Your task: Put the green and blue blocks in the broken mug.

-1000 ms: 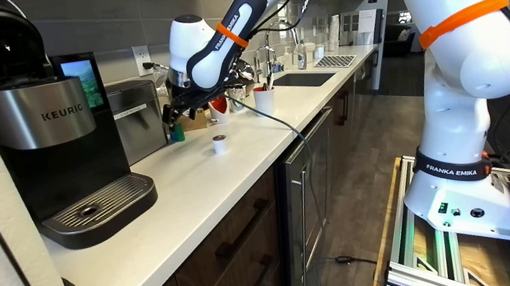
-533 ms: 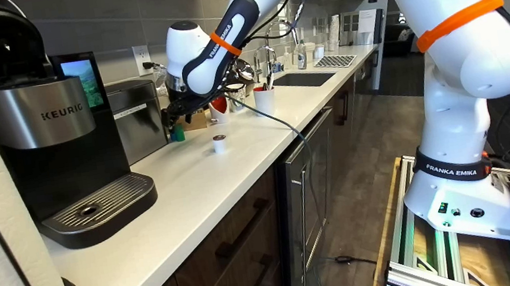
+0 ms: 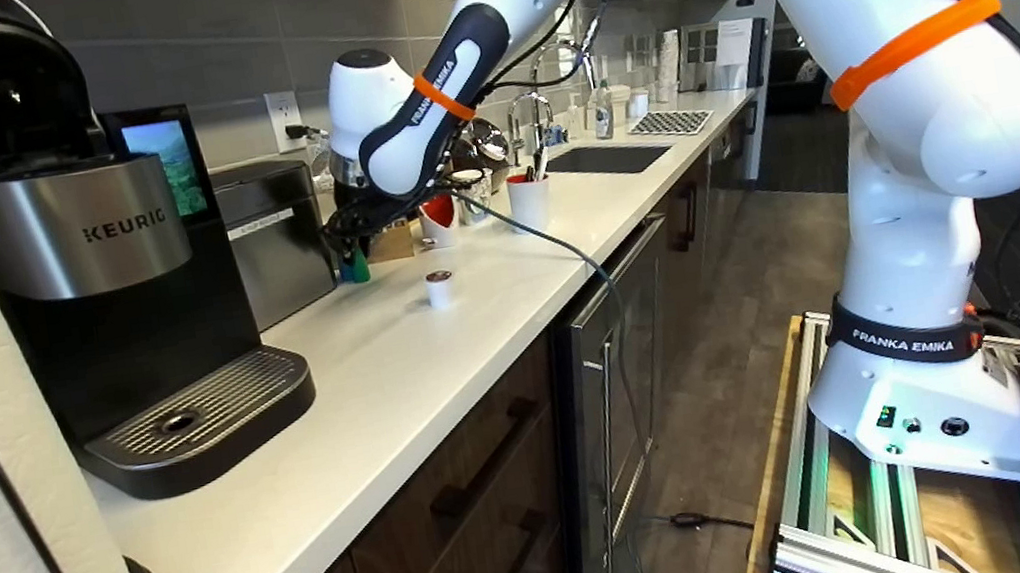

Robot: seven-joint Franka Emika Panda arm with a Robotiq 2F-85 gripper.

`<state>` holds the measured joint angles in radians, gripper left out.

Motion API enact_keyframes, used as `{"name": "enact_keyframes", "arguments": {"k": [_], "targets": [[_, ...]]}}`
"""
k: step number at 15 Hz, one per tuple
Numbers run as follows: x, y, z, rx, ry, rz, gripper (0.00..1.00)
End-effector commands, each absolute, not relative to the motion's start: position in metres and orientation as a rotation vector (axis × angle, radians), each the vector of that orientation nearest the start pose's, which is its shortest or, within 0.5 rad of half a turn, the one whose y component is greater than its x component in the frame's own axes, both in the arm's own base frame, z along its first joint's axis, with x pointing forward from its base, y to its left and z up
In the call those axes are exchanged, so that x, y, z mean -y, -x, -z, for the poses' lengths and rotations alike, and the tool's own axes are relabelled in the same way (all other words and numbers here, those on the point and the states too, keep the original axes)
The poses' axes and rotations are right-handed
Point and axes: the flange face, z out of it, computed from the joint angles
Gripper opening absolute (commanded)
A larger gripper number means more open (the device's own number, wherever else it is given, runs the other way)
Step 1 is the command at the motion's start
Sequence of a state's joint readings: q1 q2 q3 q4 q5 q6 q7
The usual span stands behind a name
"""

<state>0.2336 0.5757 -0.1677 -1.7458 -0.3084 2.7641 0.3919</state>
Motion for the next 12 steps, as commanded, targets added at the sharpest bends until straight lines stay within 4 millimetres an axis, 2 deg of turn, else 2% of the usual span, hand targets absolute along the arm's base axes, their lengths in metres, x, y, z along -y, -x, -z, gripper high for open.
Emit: {"name": "enact_keyframes", "arguments": {"k": [1,3,7,9,12], "targets": [[-0.068,-0.699,-0.308,-0.064,3.206,0.742,0.08],[-0.056,-0.691,-0.329,-0.026,3.206,0.692,0.08],[-0.017,-0.679,-0.378,-0.009,3.17,0.619,0.08],[0.008,-0.676,-0.396,-0.066,3.133,0.572,0.08],[0.051,-0.669,-0.417,-0.261,3.108,0.564,0.08]]}}
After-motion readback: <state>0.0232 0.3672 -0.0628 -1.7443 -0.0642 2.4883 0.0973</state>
